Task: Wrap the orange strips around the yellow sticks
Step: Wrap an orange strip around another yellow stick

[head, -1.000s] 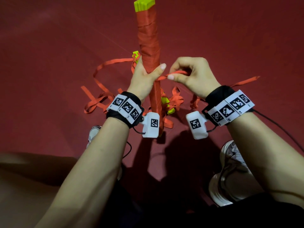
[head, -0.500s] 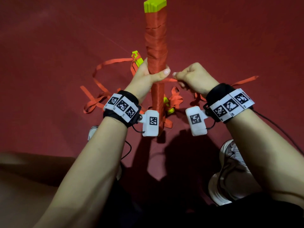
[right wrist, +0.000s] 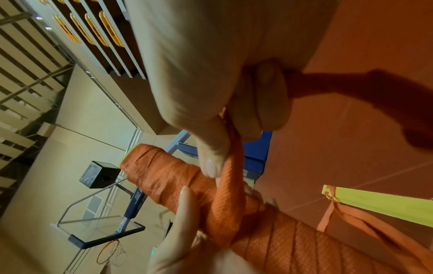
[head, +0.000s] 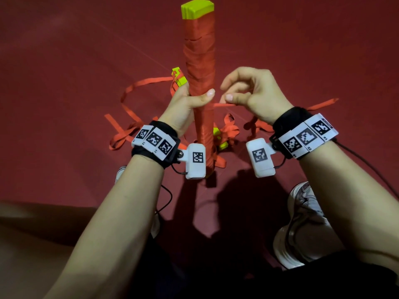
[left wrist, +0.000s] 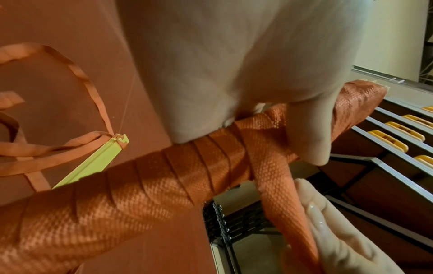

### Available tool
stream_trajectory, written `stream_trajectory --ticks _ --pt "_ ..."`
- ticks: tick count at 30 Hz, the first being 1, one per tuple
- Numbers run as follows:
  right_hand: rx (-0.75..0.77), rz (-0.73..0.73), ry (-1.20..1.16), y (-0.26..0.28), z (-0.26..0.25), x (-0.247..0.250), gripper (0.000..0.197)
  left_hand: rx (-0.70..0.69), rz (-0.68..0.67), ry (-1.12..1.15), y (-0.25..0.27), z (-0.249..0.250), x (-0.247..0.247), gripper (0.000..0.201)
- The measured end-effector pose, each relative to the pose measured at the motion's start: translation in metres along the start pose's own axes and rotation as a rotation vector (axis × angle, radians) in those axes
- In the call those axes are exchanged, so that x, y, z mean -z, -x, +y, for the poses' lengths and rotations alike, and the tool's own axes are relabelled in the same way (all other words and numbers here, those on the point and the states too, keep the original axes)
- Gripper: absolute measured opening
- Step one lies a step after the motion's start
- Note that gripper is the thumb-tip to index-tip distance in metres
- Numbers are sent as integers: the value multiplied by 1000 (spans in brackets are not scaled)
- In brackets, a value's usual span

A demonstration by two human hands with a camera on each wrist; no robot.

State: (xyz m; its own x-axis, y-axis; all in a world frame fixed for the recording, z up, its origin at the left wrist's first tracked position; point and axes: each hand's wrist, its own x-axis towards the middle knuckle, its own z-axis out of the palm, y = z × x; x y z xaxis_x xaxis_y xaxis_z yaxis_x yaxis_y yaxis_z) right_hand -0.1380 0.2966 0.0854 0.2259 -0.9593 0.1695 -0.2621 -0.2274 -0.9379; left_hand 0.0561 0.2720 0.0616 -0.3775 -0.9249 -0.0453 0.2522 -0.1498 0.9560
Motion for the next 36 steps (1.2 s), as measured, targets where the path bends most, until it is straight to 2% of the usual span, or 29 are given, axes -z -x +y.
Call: stream_trajectory --ticks 6,11,15,18,22,26,30,31,34,36 --pt "-62 -95 -13 0 -2 -2 3 -4 36 36 3 4 -1 27" --pt "-75 -179 53 1 -4 0 21 -9 72 78 3 3 -4 29" --pt "-76 -96 136 -1 2 -3 12 3 88 116 2 0 -8 28" --pt "-75 -4 216 -4 10 -5 20 0 59 114 1 -2 -8 29" --pt "-106 90 254 -3 14 -13 26 -16 110 146 1 -2 -10 28" --pt "-81 109 231 -1 15 -17 32 14 151 171 2 3 -14 31" --pt "-52 78 346 0 8 -21 31 26 178 254 5 9 -20 59" --pt "-38 83 371 0 7 -22 31 11 184 266 6 8 -22 55" --pt "-17 116 425 1 6 -23 31 -22 222 286 4 6 -28 13" --pt "-16 162 436 0 8 -25 33 -48 316 238 -1 -2 -34 5"
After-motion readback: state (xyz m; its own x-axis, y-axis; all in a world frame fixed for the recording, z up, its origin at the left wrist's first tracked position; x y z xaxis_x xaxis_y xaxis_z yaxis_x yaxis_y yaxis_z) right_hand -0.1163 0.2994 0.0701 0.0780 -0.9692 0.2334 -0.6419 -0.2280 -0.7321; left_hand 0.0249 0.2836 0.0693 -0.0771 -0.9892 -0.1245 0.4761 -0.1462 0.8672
